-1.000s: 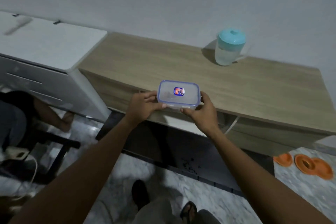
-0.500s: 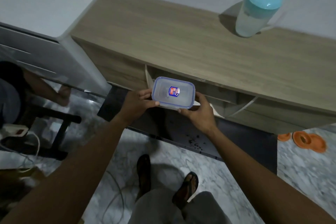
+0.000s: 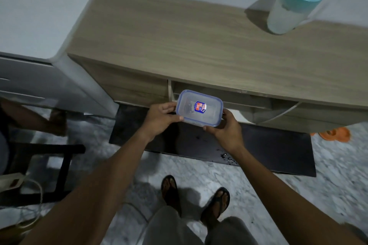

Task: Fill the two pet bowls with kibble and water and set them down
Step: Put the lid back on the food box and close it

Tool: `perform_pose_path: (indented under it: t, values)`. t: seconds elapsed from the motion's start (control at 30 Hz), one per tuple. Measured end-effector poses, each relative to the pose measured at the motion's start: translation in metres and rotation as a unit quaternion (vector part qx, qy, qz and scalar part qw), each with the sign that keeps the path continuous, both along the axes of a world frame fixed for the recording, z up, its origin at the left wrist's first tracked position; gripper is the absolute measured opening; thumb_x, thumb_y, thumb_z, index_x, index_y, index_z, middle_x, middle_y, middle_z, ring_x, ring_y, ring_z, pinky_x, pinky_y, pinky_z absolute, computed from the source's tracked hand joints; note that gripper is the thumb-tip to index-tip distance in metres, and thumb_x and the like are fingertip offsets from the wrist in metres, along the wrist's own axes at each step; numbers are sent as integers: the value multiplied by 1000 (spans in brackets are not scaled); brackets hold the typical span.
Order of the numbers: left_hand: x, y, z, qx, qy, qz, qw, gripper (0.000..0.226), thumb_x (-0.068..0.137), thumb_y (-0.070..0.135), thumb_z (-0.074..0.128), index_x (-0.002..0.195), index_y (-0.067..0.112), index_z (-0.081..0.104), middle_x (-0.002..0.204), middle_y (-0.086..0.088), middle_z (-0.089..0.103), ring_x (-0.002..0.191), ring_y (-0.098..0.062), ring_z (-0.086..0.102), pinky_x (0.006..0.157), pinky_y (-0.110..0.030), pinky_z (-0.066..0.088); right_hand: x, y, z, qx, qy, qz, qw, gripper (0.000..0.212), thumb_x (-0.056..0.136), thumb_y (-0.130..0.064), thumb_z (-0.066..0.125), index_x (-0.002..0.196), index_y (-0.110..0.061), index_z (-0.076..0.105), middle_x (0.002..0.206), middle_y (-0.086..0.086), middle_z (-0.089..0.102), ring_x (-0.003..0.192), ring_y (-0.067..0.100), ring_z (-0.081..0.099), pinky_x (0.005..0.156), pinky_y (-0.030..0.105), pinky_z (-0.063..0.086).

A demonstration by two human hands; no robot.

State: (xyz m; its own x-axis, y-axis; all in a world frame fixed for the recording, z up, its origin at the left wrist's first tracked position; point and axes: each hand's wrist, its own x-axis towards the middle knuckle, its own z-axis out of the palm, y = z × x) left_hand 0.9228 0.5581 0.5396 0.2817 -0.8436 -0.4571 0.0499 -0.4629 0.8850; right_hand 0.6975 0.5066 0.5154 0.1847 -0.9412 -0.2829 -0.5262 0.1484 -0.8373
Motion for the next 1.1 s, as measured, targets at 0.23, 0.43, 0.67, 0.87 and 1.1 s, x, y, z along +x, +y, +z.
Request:
perform_pose_path:
  t: [0.23,0.43,0.67,0.87,1.1]
  values:
    - [2,-24,-50,-1,15,39,999,53,82,-12,69,131,2,58,116,-2,67,90,0,67,74,-10,53,17,-23,-46,25,5,-27,999,72,67,-15,92,131,-21,60,105,-9,71,92,8,70,84,31,57]
    - [-1,-57,-118,-21,14,87,996,45,89,-8,62,131,9,61,120,-8,70,97,-5,63,93,-23,50,36,-60,-108,38,-13,-53,998,68,68,-12,91,129,-19,60,99,-10,73,80,17,73,77,31,57]
    - [-7,-97,-165,-69,-32,103,992,45,91,-8,57,122,25,62,107,13,69,89,13,62,88,-7,45,45,-106,-153,38,-16,-50,998,67,73,-13,89,132,-25,59,95,-21,65,67,-1,64,63,11,47]
    - [-6,-122,-180,-52,-90,92,990,15,93,1,58,86,14,59,87,3,66,79,-1,59,76,-13,44,52,-131,-164,26,-47,-47,997,46,78,-7,86,112,-22,60,101,-16,65,74,10,63,70,10,48]
    - [-10,-147,-180,-8,-138,155,978,37,93,7,59,62,19,43,64,2,50,65,-14,50,61,-21,40,66,-152,-177,23,-48,-77,996,37,74,-14,90,80,7,60,77,9,63,75,21,60,74,39,53]
